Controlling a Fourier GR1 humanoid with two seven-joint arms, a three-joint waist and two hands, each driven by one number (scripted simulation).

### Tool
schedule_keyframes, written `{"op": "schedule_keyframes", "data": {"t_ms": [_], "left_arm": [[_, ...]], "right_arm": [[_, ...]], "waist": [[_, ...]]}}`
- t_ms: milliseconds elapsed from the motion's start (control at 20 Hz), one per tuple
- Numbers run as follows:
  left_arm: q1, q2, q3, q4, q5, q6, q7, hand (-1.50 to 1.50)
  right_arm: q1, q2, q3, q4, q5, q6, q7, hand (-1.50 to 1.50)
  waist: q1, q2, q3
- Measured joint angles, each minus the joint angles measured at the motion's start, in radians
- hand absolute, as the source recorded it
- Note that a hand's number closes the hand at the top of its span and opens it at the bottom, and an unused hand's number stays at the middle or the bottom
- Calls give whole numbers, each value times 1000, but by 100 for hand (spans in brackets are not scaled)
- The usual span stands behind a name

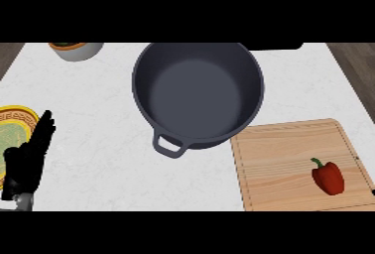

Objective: Pick the bell pepper from the cutting board and place it in the pot

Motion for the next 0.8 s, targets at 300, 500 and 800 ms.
{"op": "schedule_keyframes", "data": {"t_ms": [300, 500, 800], "left_arm": [[16, 12, 6, -34, -16, -32, 26, 0], [24, 9, 8, -37, -26, -44, 24, 0], [-11, 7, 4, -43, -38, -56, 50, 0]], "right_arm": [[156, -90, -52, -174, 8, 102, 91, -150], [164, -170, -37, -290, 44, 168, 271, -150], [112, -311, 46, -382, 91, 319, 562, -150]], "waist": [[22, 7, -1], [33, 10, -2], [55, 16, -3]]}}
